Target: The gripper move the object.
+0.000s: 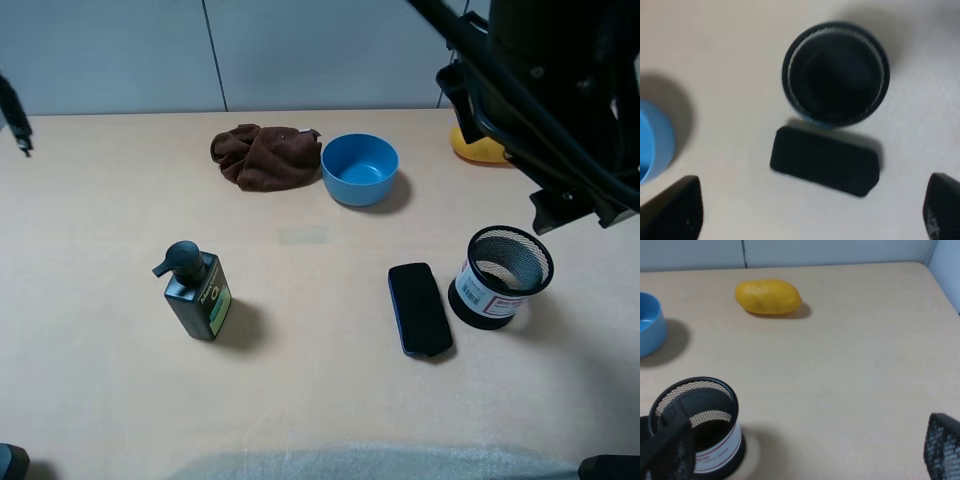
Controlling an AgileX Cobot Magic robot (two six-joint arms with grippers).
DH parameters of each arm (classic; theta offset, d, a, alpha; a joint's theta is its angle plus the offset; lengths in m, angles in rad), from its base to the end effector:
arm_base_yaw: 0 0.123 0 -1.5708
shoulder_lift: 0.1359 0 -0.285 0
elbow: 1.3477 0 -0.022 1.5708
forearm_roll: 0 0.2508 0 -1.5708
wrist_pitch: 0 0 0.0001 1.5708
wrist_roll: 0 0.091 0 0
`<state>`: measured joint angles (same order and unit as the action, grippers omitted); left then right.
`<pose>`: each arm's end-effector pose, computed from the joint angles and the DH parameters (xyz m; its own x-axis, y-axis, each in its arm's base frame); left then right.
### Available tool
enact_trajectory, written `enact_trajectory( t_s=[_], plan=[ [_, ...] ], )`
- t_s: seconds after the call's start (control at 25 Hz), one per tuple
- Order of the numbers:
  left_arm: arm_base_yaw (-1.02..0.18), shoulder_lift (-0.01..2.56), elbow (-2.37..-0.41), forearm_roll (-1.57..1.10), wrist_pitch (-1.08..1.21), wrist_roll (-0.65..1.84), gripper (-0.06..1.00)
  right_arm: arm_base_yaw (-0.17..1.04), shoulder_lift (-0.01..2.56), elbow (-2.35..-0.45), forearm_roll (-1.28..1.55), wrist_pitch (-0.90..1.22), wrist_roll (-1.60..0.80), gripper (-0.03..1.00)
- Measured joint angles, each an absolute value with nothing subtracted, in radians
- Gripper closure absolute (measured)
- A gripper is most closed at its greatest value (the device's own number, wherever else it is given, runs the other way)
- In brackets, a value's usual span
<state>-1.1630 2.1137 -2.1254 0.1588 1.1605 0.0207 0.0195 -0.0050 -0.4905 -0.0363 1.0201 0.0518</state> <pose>0.1987 -0.4267 0.3130 -0.2699 0.8352 -0.4791 0.9060 0.3887 0.1673 -0.0028 -0.0029 0.2780 -0.4227 0.0245 -0.9059 0.0224 0.9996 0.0166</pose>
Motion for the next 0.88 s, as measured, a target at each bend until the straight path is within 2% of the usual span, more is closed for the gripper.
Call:
enact_trajectory(
  t_s=[0.52, 0.88],
  plan=[
    [-1.092, 1.862, -1.807, 0.175, 1.159, -0.015, 0.06, 0.019, -0.005, -0.491, -0.036, 1.019, 0.052, 0.27],
    [-0.996, 1.684, -1.620, 0.184, 1.159, -0.033, 0.06, 0.019, -0.005, -0.491, -0.036, 1.019, 0.052, 0.27]
  ],
)
